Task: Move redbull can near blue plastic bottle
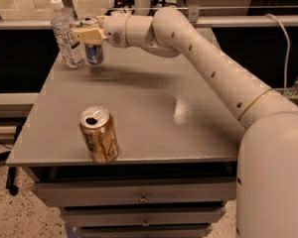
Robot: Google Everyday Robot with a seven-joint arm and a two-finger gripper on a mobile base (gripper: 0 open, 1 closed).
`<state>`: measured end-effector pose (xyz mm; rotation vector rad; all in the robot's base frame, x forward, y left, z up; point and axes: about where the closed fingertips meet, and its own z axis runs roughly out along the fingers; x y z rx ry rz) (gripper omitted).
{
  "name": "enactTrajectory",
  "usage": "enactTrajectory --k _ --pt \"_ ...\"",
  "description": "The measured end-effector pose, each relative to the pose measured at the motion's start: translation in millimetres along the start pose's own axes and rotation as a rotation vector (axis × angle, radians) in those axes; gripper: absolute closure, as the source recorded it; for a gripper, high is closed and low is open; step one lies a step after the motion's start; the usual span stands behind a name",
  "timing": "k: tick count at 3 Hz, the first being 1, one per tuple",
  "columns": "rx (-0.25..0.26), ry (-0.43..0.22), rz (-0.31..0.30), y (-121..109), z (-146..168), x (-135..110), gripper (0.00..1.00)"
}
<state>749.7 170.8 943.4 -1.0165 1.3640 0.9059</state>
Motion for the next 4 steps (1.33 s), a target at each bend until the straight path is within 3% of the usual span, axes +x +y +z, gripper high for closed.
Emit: enactTrajectory --k 1,4 --pt "0.007 0.027 0.004 -2.8 4.4 13.1 1.00" --pt "0.030 0.039 0.025 -8.6 17.7 27.4 0.28"
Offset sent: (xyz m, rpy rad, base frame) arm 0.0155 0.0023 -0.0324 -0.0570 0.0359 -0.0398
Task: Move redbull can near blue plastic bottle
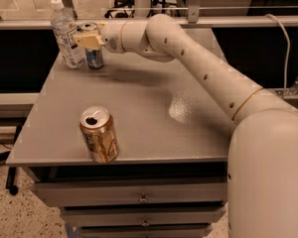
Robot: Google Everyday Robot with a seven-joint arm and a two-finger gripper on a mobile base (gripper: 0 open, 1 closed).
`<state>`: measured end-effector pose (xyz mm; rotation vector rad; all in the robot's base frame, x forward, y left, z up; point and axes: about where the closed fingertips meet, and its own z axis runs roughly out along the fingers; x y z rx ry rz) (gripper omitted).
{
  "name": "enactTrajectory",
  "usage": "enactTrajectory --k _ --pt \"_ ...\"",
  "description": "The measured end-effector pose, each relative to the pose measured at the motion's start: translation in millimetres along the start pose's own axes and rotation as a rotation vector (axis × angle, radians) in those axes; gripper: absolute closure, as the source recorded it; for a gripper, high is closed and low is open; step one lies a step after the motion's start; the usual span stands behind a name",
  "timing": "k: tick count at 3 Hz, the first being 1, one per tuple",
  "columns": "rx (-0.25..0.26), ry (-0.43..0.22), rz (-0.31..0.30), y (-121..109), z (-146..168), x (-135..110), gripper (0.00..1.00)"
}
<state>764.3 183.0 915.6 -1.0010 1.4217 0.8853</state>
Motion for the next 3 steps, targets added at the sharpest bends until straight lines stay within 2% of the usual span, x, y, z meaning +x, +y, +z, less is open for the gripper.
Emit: enactTrajectory --k 1,2,3 --pt "0.005 -0.011 0.006 -0.6 1.1 -0.7 0.00" --pt "0.006 -0.012 0.007 -0.7 0.5 -0.7 0.00" --pt "0.009 -0.041 0.010 -11.7 -24.5 -1.4 0.00"
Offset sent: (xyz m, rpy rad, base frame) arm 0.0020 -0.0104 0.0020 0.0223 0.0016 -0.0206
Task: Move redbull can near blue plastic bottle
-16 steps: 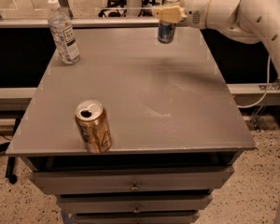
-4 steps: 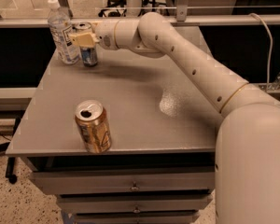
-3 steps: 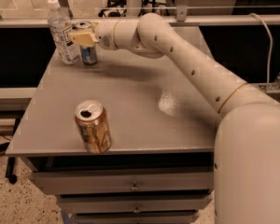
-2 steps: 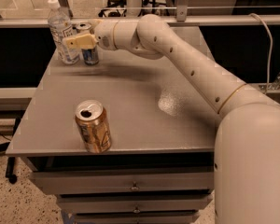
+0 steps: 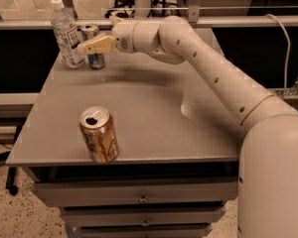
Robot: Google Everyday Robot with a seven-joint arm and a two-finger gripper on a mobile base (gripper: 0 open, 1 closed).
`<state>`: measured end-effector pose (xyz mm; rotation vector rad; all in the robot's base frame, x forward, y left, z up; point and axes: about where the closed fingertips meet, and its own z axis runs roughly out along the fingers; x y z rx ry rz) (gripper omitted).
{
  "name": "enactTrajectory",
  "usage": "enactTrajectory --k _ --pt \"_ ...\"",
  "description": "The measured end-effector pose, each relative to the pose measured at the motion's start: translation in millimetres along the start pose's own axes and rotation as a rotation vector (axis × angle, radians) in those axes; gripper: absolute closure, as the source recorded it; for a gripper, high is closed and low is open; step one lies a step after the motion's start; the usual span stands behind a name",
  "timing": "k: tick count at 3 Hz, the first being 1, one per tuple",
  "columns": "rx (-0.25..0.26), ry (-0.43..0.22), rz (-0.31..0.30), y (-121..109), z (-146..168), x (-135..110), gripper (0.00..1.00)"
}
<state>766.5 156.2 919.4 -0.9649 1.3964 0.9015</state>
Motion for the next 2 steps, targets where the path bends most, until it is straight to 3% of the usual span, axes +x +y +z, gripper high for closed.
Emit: enactTrajectory --k 1,2 --pt "0.048 -0.013 -0.010 -41.7 -68.5 -0.9 0.00" --pt "0.138 0.001 -0.073 -89.3 -146.5 -18.6 0.00"
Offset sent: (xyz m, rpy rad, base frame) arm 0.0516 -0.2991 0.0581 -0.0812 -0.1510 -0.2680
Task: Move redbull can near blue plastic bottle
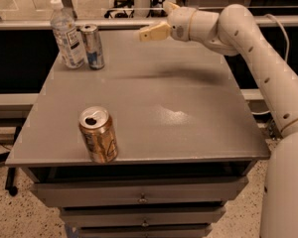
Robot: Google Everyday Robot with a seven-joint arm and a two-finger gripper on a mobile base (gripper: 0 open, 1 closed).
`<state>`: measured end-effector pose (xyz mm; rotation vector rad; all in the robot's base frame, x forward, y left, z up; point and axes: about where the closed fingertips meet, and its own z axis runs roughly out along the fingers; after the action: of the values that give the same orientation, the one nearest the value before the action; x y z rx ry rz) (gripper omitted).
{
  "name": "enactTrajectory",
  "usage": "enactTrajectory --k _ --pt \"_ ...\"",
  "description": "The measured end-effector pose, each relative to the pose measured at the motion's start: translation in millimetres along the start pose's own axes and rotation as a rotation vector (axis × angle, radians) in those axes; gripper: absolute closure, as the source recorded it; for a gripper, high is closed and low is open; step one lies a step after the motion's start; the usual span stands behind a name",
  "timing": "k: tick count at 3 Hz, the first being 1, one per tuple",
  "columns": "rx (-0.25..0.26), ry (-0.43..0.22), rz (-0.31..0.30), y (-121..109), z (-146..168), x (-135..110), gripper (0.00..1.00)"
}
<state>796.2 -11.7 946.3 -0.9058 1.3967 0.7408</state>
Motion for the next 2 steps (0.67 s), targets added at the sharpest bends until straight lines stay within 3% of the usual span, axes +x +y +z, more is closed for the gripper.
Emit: enactTrajectory --k 1,2 --pt "0.078 0.035 -0.132 -42.8 -61.5 -44.5 0.00" --pt "0.129 0.079 -0.264 -55.5 -103.6 -101.2 0.00"
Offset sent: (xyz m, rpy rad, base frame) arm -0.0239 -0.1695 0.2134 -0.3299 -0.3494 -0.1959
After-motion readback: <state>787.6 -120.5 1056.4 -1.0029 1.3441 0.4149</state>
